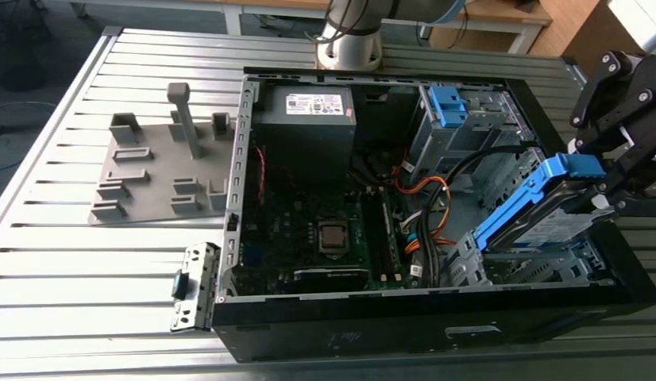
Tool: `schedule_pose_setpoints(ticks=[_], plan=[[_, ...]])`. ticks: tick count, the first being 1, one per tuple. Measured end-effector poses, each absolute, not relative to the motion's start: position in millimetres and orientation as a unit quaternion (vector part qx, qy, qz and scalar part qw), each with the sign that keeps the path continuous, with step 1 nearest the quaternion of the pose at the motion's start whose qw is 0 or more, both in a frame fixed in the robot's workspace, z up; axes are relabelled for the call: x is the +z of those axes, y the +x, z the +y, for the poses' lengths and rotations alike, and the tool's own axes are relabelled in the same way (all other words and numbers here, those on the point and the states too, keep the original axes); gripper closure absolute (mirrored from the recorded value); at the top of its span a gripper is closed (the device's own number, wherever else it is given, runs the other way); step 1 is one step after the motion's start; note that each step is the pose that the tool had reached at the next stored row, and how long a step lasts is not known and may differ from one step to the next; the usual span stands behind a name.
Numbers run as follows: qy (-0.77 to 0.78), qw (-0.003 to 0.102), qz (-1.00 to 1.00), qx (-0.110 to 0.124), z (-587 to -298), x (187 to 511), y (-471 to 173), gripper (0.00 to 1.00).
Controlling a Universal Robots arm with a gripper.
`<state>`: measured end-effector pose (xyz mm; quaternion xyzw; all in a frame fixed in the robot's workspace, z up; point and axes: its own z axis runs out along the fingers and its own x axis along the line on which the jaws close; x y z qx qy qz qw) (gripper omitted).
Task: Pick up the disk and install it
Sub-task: 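Insert the disk into the insertion slot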
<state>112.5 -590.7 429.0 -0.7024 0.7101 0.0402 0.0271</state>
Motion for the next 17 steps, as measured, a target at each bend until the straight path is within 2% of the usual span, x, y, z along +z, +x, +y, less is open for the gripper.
schedule_pose_setpoints(ticks=[17], plan=[[-0.702,0.027,0.71,0.04,-590.7,424.4,112.5,0.64]])
